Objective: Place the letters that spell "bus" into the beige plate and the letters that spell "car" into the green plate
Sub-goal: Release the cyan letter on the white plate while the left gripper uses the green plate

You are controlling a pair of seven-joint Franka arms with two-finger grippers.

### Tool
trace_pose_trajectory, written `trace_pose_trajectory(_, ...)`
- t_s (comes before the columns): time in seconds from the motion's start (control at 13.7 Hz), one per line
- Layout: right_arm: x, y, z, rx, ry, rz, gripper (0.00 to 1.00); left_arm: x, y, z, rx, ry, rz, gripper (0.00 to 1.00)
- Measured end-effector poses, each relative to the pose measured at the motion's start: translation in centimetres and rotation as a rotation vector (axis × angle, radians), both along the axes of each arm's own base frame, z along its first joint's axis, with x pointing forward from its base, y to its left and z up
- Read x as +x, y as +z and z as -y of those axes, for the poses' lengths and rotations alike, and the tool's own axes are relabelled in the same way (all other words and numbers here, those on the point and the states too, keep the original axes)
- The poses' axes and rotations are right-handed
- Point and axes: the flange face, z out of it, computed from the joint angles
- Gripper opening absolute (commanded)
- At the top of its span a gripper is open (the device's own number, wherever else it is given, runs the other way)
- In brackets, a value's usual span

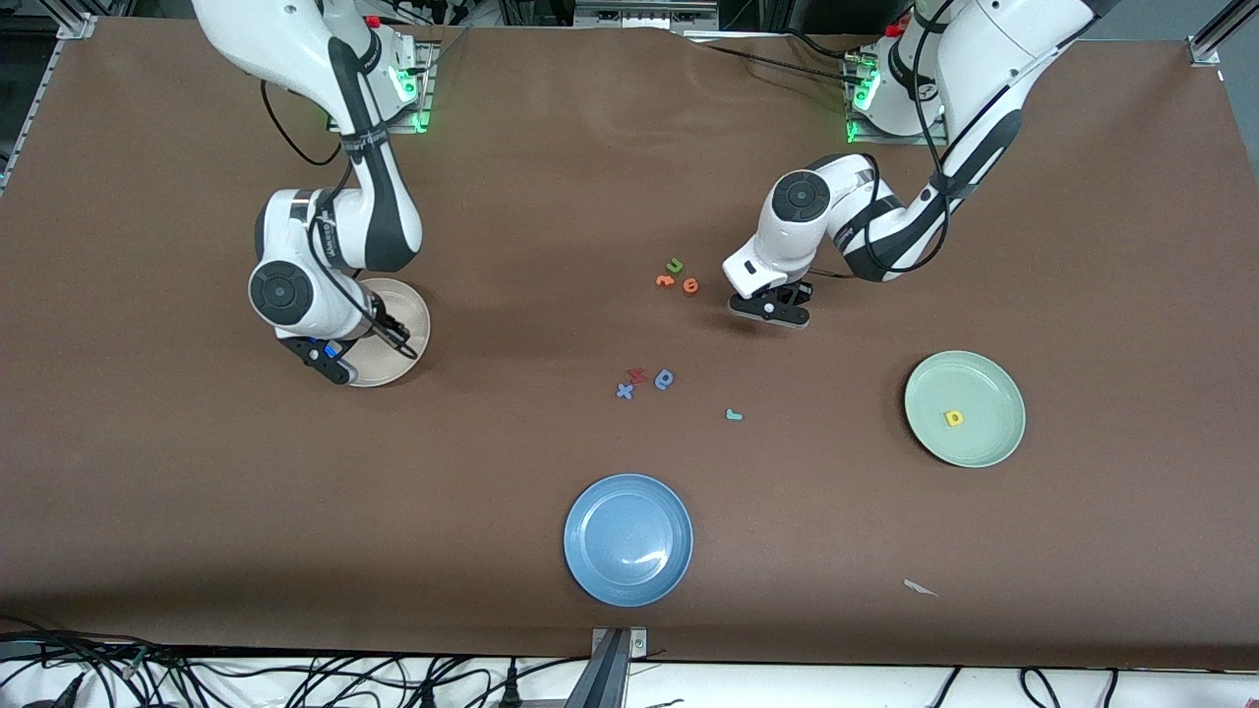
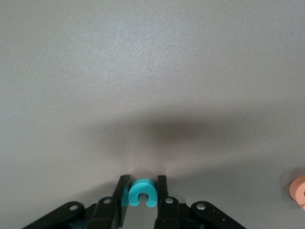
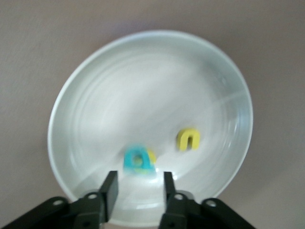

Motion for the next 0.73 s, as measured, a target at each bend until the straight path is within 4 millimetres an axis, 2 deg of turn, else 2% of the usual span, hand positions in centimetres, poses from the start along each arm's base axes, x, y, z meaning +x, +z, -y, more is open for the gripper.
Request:
trace_pose_trajectory(0.15, 1.4, 1.7, 0.5, 0.012, 0.007, 0.036, 1.00, 0.1, 0.0, 0.0, -0.001, -0.002, 0.000, 0.18)
trace_pose_trajectory(0.29, 2.9, 4.9, 0.2, 0.035, 0.010, 0.055, 1.00, 1.4, 0.2, -1.4, 0.003, -0.007, 0.003, 0.17)
trace_pose_trajectory(0.51, 4.6, 11.4, -0.4, 0.080, 0.049, 0.009, 1.00, 6.5, 1.6, -6.9, 0.028, -0.022, 0.006, 0.15)
trace_pose_trajectory(0.58, 5.2, 13.7, -0.2, 0.095, 0.081, 0.000, 1.00, 8.6, 2.6, -8.9, 0.036, -0.025, -0.003, 0.15)
trace_pose_trajectory(0.73, 5.9, 16.7, 0.8, 0.119, 0.150, -0.004, 1.00, 12.7, 5.6, -12.1, 0.037, -0.035, -0.054, 0.15)
